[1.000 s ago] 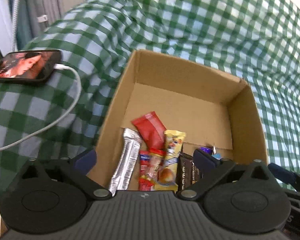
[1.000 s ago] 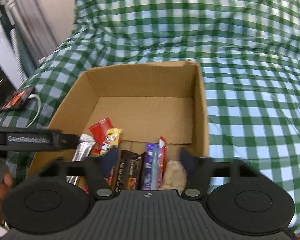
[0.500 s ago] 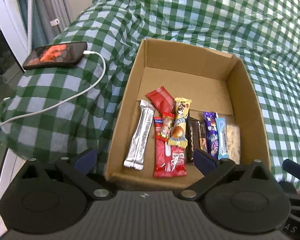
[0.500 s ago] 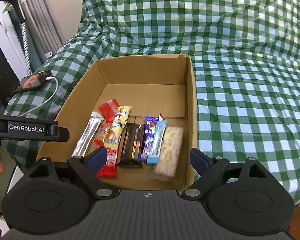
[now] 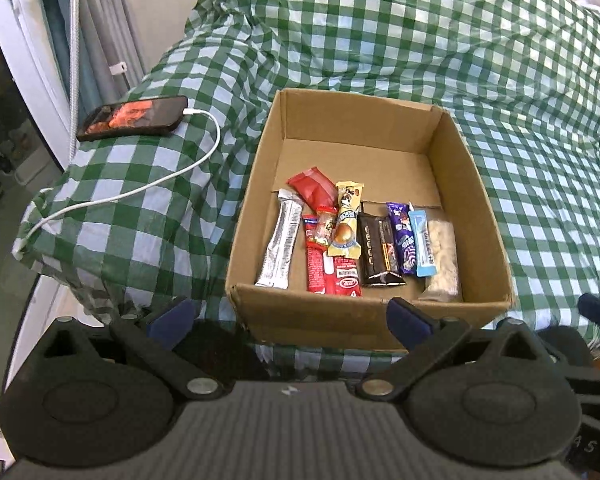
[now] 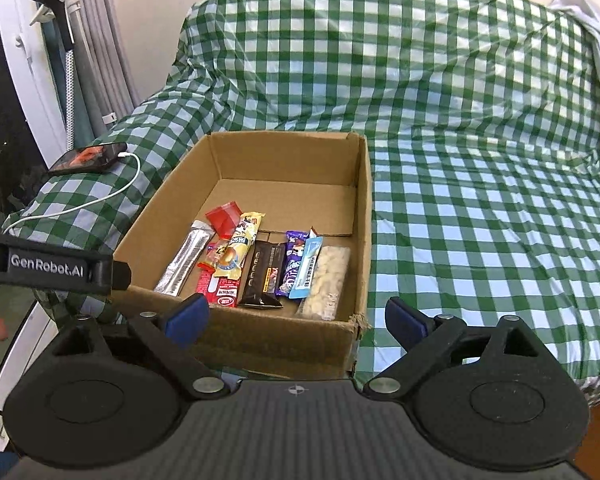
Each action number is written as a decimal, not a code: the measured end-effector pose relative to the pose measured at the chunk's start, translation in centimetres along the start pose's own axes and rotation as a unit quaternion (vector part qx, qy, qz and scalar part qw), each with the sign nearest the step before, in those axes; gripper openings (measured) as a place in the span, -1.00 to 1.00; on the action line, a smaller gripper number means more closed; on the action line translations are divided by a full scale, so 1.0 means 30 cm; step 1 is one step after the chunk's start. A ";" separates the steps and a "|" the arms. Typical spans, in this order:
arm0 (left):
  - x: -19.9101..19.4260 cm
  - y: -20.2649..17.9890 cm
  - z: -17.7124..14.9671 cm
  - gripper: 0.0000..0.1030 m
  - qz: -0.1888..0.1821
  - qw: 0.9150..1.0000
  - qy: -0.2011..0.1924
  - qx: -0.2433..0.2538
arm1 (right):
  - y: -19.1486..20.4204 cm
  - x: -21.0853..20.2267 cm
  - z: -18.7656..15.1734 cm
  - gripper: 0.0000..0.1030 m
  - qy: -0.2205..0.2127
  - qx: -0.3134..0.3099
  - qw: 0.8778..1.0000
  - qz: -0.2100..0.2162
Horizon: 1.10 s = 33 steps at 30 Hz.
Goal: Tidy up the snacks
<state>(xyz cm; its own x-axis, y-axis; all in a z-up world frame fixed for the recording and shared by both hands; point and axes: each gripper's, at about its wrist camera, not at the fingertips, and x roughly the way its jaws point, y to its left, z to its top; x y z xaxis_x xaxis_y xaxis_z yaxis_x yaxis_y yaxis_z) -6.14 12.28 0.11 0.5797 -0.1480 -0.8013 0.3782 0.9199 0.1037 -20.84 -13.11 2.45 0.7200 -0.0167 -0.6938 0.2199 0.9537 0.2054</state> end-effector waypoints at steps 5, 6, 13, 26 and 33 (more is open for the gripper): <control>-0.023 -0.022 -0.034 0.99 0.015 1.000 -0.003 0.020 | 0.006 -0.052 -0.020 0.88 -0.020 -0.016 1.000 -0.008; -0.027 -0.027 -0.040 0.99 0.018 1.000 -0.004 0.022 | 0.006 -0.061 -0.024 0.88 -0.024 -0.018 1.000 -0.009; -0.061 -0.049 -0.078 1.00 0.057 0.997 -0.028 0.040 | 0.004 -0.094 -0.040 0.89 -0.035 -0.022 0.999 -0.011; -0.055 -0.018 -0.102 0.99 0.049 0.998 0.006 0.028 | 0.014 -0.121 -0.054 0.99 -0.043 -0.030 0.999 -0.006; -0.068 -0.031 -0.107 0.99 0.050 0.998 -0.002 0.040 | 0.015 -0.124 -0.056 0.99 -0.042 -0.031 0.999 -0.006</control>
<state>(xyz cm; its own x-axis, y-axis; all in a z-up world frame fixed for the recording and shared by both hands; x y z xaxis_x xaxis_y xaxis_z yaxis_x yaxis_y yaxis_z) -10.00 12.91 -0.26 0.6207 -0.0591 -0.7818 0.3745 0.8984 0.2294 -24.53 -12.12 3.95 0.7713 -0.0509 -0.6345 0.1890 0.9701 0.1519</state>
